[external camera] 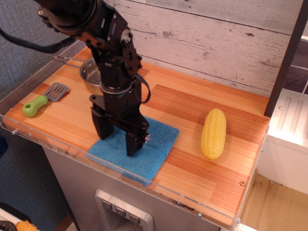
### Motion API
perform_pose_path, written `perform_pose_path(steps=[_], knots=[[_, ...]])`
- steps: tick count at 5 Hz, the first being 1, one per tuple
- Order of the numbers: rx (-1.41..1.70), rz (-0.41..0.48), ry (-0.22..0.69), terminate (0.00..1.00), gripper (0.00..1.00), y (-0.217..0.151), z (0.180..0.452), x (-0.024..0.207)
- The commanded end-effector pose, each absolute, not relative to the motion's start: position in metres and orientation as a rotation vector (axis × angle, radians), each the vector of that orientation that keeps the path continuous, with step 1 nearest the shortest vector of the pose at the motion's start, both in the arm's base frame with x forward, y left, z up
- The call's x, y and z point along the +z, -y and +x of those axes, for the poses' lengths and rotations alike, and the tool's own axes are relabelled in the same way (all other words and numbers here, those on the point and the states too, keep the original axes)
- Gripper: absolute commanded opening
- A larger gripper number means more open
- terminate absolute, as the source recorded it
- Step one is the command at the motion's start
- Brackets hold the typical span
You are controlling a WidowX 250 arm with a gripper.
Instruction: Slide the cloth to the front edge of the counter.
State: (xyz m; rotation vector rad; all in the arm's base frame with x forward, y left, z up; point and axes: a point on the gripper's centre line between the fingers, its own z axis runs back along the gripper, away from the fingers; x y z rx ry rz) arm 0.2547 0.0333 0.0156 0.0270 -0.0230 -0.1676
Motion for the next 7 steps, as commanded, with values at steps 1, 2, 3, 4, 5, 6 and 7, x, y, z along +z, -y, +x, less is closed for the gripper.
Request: perform_pose_path(steps=[1, 2, 3, 4, 5, 6, 7], knots=[[-0.210, 0.048, 0.085, 0.00, 1.00, -0.036, 0.269, 0.054], [-0.196, 0.037, 0.086, 0.00, 1.00, -0.037, 0.257, 0.086], [-0.173, 0.022, 0.088, 0.00, 1.00, -0.039, 0.251, 0.112], [-0.094, 0.004, 0.098, 0.00, 1.00, -0.042, 0.251, 0.120], [-0.080, 0.016, 0.097, 0.00, 1.00, -0.046, 0.252, 0.123], [-0.080, 0.016, 0.097, 0.00, 1.00, -0.046, 0.252, 0.123], [-0.080, 0.016, 0.097, 1.00, 1.00, -0.046, 0.252, 0.123]])
